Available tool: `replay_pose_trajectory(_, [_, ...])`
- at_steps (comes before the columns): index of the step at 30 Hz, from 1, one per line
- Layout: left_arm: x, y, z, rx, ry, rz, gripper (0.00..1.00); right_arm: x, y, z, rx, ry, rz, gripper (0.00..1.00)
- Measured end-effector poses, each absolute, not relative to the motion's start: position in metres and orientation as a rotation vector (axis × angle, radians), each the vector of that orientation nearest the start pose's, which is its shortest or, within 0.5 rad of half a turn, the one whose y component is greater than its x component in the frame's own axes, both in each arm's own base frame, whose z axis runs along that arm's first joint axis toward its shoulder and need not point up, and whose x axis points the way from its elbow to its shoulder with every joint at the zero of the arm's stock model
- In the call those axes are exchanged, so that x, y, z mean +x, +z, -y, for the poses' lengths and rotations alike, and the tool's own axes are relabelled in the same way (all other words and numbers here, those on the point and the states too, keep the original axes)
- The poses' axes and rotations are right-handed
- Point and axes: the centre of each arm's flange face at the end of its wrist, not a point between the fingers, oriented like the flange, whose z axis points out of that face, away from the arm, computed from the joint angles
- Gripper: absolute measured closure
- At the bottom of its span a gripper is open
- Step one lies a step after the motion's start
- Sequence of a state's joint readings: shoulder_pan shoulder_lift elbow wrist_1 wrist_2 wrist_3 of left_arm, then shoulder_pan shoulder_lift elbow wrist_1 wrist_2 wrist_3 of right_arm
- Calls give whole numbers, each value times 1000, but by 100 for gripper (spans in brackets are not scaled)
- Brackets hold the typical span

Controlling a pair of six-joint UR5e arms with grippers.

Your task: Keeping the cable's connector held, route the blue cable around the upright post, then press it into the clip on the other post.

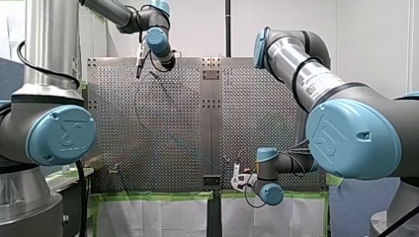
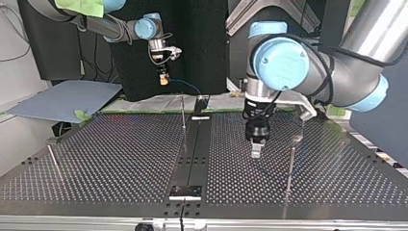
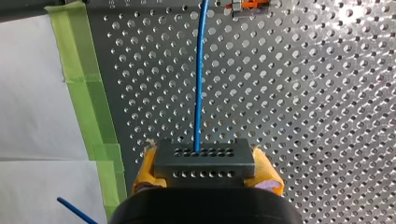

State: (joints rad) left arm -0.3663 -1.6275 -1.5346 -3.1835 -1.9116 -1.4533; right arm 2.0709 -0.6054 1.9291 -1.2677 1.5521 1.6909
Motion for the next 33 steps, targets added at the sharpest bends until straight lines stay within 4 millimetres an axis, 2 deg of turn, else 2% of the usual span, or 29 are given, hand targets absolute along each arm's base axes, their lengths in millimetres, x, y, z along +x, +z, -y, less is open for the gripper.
replay_pose_trajectory(7, [438, 453, 287, 156, 120, -1659, 1, 378, -81, 407, 1601, 1626, 1061, 100])
replay_pose_trajectory(13, [450, 424, 294, 196, 172, -1708, 1, 379, -81, 407, 1603, 1627, 1060, 100])
replay_pose_trajectory(16, [457, 414, 294, 205, 194, -1719, 1, 379, -81, 407, 1602, 1628, 1060, 100])
replay_pose_trajectory(23, [471, 404, 295, 200, 216, -1693, 1, 379, -80, 407, 1596, 1632, 1061, 100])
replay_pose_trajectory(33, [495, 368, 295, 197, 335, -1693, 1, 379, -80, 408, 1594, 1636, 1061, 100])
